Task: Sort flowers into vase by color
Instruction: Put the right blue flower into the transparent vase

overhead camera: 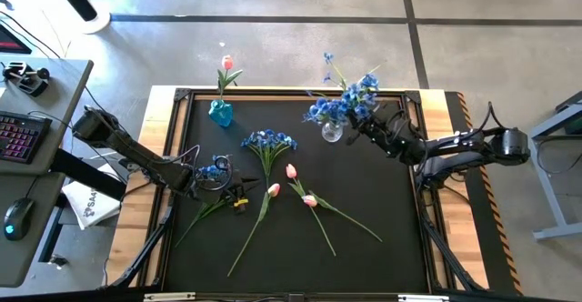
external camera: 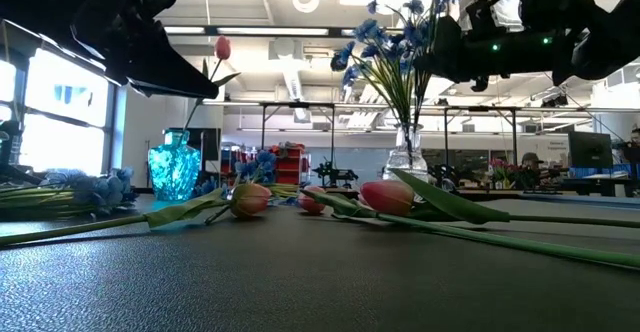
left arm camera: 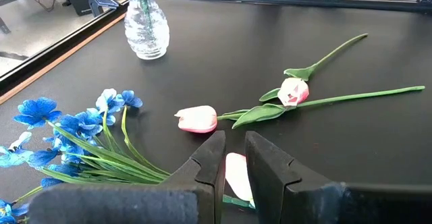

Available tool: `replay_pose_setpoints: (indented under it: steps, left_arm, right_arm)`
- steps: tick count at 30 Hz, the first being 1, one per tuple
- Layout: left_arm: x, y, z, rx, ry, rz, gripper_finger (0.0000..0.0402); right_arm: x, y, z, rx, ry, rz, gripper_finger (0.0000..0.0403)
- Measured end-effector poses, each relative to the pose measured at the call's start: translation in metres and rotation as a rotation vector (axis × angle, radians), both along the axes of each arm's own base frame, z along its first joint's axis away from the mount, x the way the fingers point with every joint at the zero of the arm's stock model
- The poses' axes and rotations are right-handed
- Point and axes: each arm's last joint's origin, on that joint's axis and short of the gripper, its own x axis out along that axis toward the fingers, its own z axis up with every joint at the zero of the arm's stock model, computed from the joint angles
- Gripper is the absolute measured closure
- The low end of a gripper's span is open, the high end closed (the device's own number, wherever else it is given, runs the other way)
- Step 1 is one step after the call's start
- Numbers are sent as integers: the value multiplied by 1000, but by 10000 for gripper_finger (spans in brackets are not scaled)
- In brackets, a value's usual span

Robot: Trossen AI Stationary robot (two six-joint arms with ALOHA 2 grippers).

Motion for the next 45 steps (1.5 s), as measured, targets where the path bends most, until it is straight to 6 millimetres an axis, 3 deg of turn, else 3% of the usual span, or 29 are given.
replay_pose_setpoints:
  steps: [9, 24, 38, 45]
  left_arm:
    - [0, 0, 0, 0, 0, 0, 358]
    - [0, 0, 0, 0, 0, 0, 358]
    - [0, 0, 0, 1, 0, -1, 358]
    - [0, 0, 0, 0, 0, 0, 358]
  right_arm:
    - [1, 0, -1, 5, 8, 21, 397]
    - [-1, -7, -5, 47, 24, 85, 251]
    - [1, -7, -7, 65, 44, 125, 181]
    - [20, -14, 6, 120, 186, 123, 149]
